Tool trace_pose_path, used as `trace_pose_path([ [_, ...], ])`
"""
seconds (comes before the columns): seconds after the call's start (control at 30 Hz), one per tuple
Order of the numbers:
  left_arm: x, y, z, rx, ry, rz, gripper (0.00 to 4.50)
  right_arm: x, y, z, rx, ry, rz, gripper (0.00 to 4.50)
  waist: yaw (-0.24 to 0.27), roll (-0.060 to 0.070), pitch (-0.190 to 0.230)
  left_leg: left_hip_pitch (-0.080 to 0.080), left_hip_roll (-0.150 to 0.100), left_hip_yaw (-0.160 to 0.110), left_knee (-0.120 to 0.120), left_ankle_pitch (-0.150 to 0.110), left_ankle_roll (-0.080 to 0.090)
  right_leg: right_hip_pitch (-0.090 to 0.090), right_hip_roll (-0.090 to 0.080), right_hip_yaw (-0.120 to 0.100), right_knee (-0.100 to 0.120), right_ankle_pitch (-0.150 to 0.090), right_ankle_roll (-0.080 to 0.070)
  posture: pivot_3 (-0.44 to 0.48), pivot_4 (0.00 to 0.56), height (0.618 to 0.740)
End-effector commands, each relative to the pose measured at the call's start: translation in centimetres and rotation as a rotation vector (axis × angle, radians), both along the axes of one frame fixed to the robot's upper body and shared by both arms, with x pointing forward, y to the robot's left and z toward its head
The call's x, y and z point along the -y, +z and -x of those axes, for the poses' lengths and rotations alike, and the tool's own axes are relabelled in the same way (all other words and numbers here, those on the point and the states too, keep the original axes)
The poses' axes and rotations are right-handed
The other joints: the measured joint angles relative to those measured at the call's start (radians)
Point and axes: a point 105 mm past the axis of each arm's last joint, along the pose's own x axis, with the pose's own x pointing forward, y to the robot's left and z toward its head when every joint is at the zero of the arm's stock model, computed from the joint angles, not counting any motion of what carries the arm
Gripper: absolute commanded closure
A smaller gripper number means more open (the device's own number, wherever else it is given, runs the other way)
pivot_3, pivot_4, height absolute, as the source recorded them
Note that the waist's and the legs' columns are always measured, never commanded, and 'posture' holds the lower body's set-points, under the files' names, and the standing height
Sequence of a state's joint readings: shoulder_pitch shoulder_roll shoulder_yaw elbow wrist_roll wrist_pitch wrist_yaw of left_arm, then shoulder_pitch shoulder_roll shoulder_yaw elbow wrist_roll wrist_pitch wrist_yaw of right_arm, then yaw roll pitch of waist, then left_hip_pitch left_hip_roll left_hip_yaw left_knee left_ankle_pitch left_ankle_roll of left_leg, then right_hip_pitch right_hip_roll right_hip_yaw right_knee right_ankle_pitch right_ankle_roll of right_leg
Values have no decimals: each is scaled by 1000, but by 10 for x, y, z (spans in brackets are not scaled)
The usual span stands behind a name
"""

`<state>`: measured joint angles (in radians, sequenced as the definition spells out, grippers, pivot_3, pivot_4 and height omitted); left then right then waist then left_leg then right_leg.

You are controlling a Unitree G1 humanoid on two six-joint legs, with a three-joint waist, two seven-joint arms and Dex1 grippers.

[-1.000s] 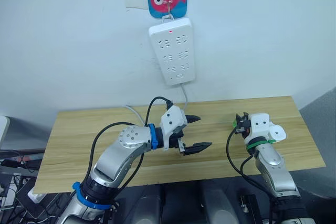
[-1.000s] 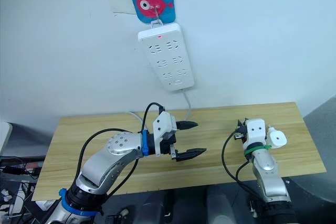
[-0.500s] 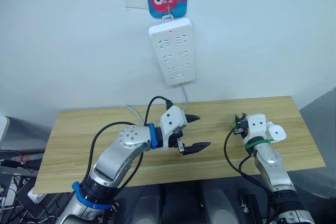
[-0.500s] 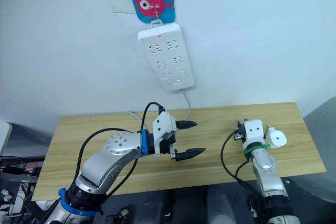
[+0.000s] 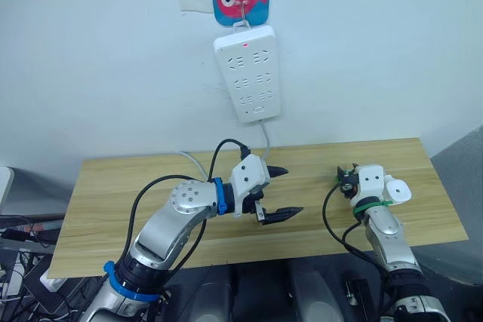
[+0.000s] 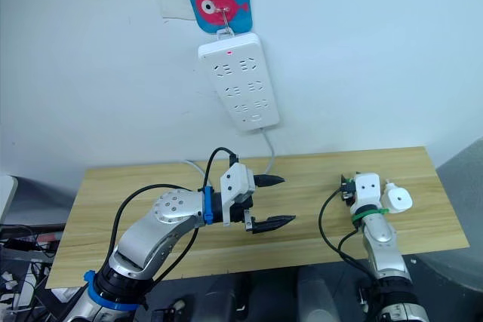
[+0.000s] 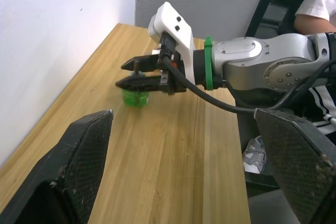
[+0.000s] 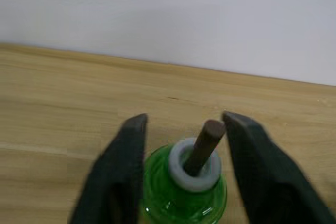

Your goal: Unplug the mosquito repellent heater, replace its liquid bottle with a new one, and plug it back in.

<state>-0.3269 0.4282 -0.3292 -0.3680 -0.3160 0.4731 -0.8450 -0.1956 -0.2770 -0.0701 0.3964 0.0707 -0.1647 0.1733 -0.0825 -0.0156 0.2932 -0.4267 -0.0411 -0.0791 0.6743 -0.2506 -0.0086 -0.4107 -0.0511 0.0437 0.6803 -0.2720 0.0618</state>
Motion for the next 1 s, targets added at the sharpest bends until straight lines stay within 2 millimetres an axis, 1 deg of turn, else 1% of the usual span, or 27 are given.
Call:
trace_pose_path([
  [0.03, 4, 7, 5, 33, -28, 22, 0, 6, 3, 4, 14, -12, -14, 937, 0, 0, 0, 0, 0, 0, 0, 0, 0, 0, 0, 0, 0, 0, 0, -71, 315, 740],
  [0.1, 3, 7, 5, 33, -26, 24, 0, 7, 3, 10, 10, -7, -17, 236, 0, 0, 0, 0, 0, 0, 0, 0, 0, 0, 0, 0, 0, 0, 0, -68, 314, 740],
  [0.13, 3, 8, 6, 32, -25, 26, 0, 7, 4, 13, 7, -1, -17, 42, 0, 0, 0, 0, 0, 0, 0, 0, 0, 0, 0, 0, 0, 0, 0, -66, 313, 740],
  [0.23, 0, 8, 8, 27, -17, 38, 0, 2, 5, 29, -6, 41, -14, 42, 2, 0, 0, 0, 0, 0, -1, 0, 0, 0, 0, 0, 0, 0, 0, -63, 310, 740],
  [0.37, -8, 8, 11, 16, 26, 57, 0, -5, 14, 56, -29, 111, 11, 42, 4, 0, 0, 1, 0, 0, -3, 0, 0, 0, -1, 0, -1, 0, 0, -59, 305, 740],
  [0.47, -20, 4, 16, 19, 83, 62, 0, -10, 26, 71, -39, 152, 29, 42, 4, 0, 0, 3, 0, 1, -6, 0, -1, 0, -2, 1, -1, 0, 0, -49, 296, 740],
  [0.53, -31, 1, 19, 31, 151, 75, 0, -17, 36, 78, -58, 199, 5, 42, 4, 0, 0, 5, 0, 1, -10, 1, -2, 0, -2, 2, -1, 0, -1, -49, 299, 740],
  [0.6, -43, -1, 23, 59, 239, 91, 0, -31, 46, 84, -85, 284, -63, 42, 4, 0, 0, 6, 1, 1, -12, 1, -2, 1, -2, 2, -1, -1, -2, -49, 298, 740],
  [0.73, -71, -9, 27, 85, 475, 159, 0, -69, 64, 93, -136, 545, -132, 42, 8, -1, 0, 6, 1, -1, -12, 1, -2, 2, -3, 3, -2, -2, -3, -44, 306, 740],
  [0.8, -87, -17, 27, 126, 622, 162, 0, -84, 75, 91, -137, 665, -118, 42, 13, -2, 1, 6, 1, -1, -12, 1, -2, 3, -3, 2, -3, -2, -3, -37, 307, 740],
  [0.87, -95, -22, 26, 146, 712, 167, 0, -90, 80, 89, -140, 717, -110, 42, 25, -2, 1, 7, 1, -1, -12, 1, -2, 4, -3, 2, -5, -2, -3, -27, 306, 740],
  [0.9, -109, -29, 27, 143, 827, 168, 0, -100, 85, 89, -136, 806, -85, 42, 30, -3, 1, 7, 1, -1, -12, 1, -2, 4, -3, 2, -5, -2, -3, -27, 306, 740],
  [0.93, -123, -38, 31, 137, 929, 168, 0, -110, 89, 89, -139, 904, -62, 42, 33, -4, 2, 7, 1, -2, -12, 1, -2, 4, -3, 1, -6, -2, -3, -22, 312, 740],
  [1.0, -138, -49, 39, 130, 1049, 169, 0, -119, 95, 89, -140, 1027, -23, 42, 34, -5, 2, 7, 1, 0, -12, 1, -2, 4, -3, 0, -8, -2, -3, -11, 313, 740],
])
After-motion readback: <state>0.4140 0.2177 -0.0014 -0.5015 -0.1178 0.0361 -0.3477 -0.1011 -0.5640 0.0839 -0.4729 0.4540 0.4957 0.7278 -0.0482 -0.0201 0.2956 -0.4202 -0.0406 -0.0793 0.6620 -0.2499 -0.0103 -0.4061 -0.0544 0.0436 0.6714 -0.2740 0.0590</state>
